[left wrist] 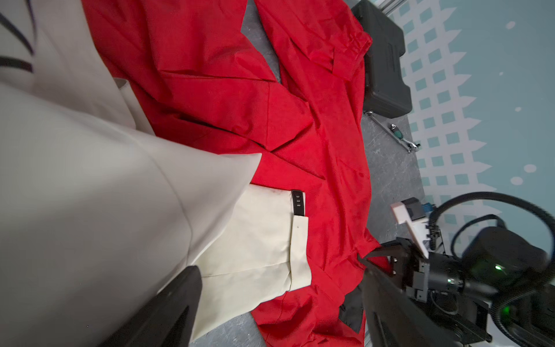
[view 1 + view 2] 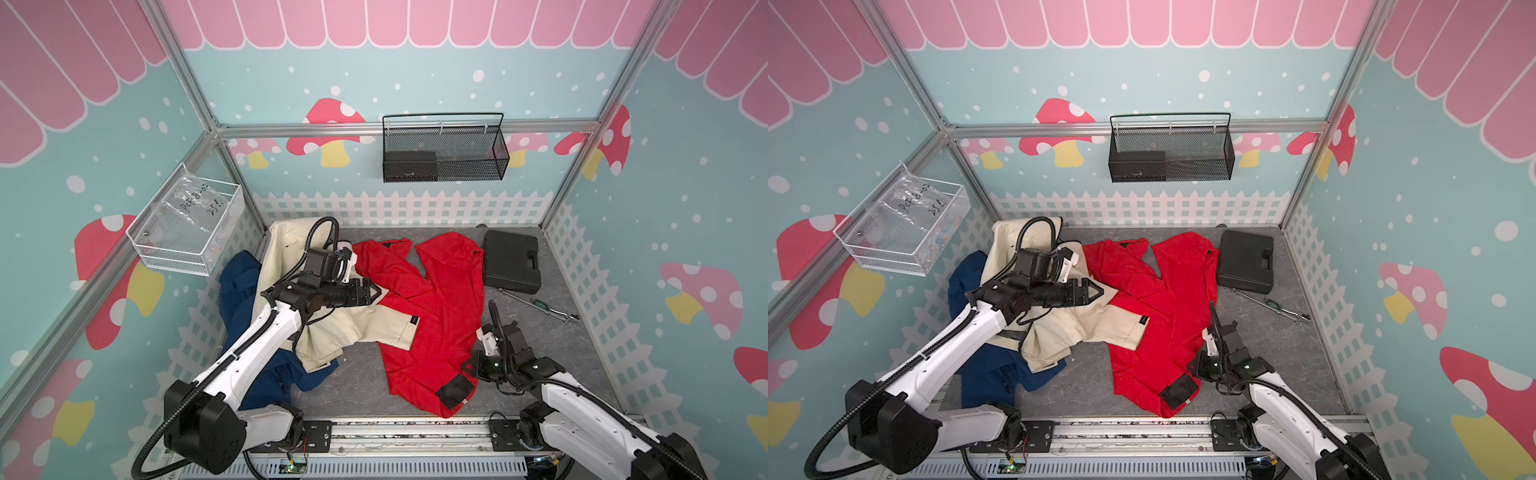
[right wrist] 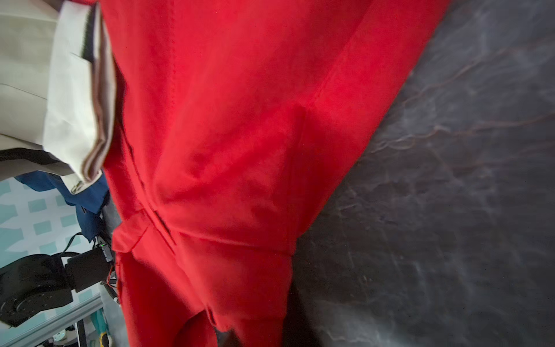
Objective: Unzip the jacket
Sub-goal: Flatten out the jacket at the center of the board.
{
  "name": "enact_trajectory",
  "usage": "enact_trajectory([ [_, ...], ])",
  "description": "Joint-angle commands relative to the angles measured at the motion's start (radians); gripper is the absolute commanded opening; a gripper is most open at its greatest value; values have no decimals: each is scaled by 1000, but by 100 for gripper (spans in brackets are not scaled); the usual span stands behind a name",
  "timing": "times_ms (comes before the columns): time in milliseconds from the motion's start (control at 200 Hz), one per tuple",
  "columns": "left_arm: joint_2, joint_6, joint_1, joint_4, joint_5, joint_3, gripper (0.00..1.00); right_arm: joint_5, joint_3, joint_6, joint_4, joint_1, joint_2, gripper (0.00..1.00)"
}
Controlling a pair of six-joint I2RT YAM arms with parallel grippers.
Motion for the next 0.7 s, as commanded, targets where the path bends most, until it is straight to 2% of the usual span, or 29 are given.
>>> enact_trajectory([
  [0, 57, -52, -10, 1, 37, 63, 80, 96, 182, -2, 1, 7, -71, 0],
  [95, 69, -38, -50, 90, 72, 75, 80, 89, 335, -59, 29, 7, -24, 0],
  [210, 59, 25, -114, 130, 30, 127, 80, 25, 505, -104, 105, 7, 70, 0],
  [320, 40, 57, -159, 147, -25, 190, 82, 55, 700, -140, 183, 7, 151, 0],
  [465, 43, 64, -172, 160, -35, 285, 90, 90, 1056, -193, 198, 7, 315, 0],
  [696, 28, 70, -177, 218, -20, 403, 91, 121, 1501, -191, 269, 7, 551, 0],
])
